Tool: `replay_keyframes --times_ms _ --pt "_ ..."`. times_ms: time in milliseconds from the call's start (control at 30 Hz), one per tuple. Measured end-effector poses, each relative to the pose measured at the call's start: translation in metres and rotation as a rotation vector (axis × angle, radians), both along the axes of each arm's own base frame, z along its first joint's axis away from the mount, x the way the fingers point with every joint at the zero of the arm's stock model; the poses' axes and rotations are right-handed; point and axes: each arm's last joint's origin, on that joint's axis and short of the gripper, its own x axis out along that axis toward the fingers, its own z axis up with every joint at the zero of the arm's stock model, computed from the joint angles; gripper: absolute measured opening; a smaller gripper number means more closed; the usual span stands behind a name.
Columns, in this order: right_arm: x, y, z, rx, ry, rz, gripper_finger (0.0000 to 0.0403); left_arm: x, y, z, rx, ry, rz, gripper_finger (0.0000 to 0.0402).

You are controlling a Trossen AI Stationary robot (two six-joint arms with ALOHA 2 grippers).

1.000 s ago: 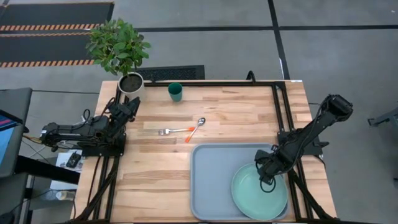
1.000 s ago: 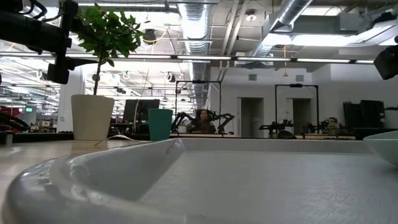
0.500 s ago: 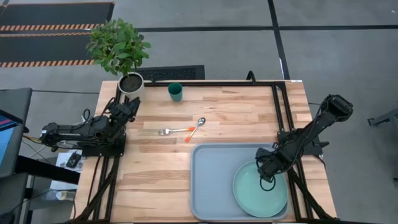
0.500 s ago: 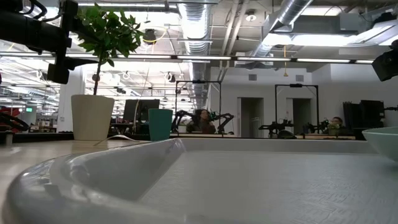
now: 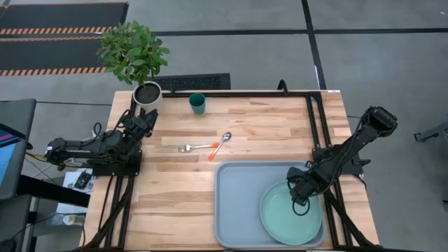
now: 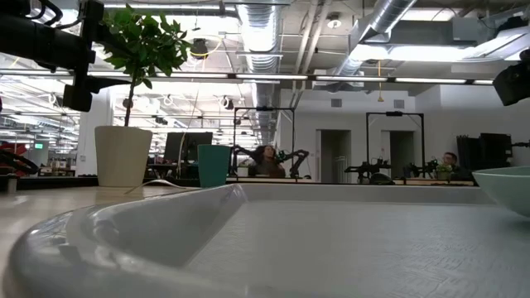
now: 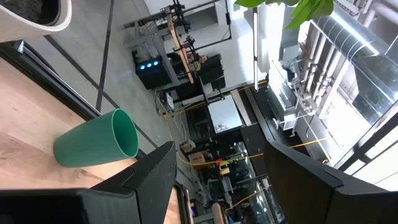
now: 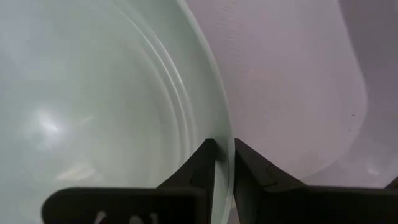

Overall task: Pick and place plate/cup/fork/spoon on tray
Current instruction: Put the light blue plate on the blue serving tray

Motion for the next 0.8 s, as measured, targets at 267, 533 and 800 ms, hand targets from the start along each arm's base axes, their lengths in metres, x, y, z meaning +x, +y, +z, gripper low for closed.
replay_keyframes --times_ms 267,533,800 --pt "-0.0003 0.0005 0.0 0.001 0.0 0.003 0.0061 0.0 0.0 -0.0006 0.0 0.007 0.002 0.0231" --pt "-0.0018 -0.0007 -0.0001 -0.011 0.015 0.003 0.0061 0.0001 0.0 -0.0012 0.0 0.013 0.001 0.0231" --pt "-0.003 -0.0017 0.0 -0.021 0.028 0.002 0.0068 0.0002 0.0 -0.0014 0.0 0.016 0.001 0.0231"
